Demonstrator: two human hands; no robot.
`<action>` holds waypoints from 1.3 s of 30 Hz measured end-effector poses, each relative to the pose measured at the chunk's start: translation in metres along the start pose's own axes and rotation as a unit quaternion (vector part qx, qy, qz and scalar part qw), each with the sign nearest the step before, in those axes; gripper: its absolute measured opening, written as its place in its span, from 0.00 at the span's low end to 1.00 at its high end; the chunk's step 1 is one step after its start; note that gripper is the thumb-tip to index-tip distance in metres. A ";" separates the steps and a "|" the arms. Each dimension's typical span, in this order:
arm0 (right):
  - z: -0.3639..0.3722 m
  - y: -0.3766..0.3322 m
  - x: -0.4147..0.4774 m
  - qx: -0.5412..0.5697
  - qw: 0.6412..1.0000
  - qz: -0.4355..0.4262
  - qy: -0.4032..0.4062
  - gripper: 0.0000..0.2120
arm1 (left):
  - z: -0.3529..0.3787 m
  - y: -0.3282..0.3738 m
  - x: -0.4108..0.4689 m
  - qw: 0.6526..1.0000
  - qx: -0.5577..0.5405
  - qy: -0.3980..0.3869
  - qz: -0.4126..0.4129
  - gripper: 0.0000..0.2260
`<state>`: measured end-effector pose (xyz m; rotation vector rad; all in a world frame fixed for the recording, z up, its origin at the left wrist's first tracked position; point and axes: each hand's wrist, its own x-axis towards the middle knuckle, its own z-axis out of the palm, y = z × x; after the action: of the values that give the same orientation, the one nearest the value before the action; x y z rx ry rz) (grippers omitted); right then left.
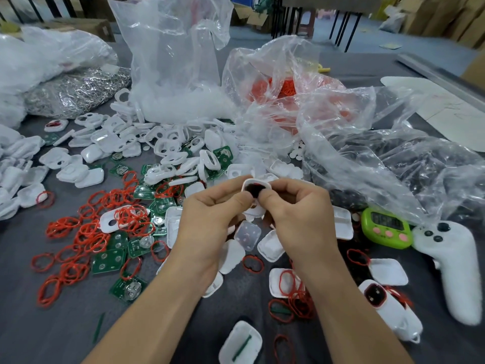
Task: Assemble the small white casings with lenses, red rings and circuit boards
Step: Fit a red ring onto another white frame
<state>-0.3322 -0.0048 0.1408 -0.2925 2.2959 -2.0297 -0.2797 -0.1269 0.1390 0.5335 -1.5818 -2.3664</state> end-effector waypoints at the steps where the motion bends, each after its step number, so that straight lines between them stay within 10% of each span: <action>1: -0.001 -0.001 0.000 -0.008 1.000 0.000 0.004 0.03 | -0.002 0.001 0.000 1.000 0.014 -0.001 0.004 0.10; 25: 0.008 0.002 -0.005 -0.071 0.997 -0.026 -0.013 0.11 | -0.001 -0.002 -0.005 0.943 0.263 0.135 0.156 0.06; 39: 0.011 -0.002 -0.008 -0.029 0.998 -0.047 0.005 0.11 | 0.000 -0.005 -0.008 0.942 0.282 0.021 0.183 0.14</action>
<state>-0.3218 -0.0145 0.1409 -0.4021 2.3940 -2.0136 -0.2721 -0.1214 0.1355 0.3445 -2.1252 -1.6141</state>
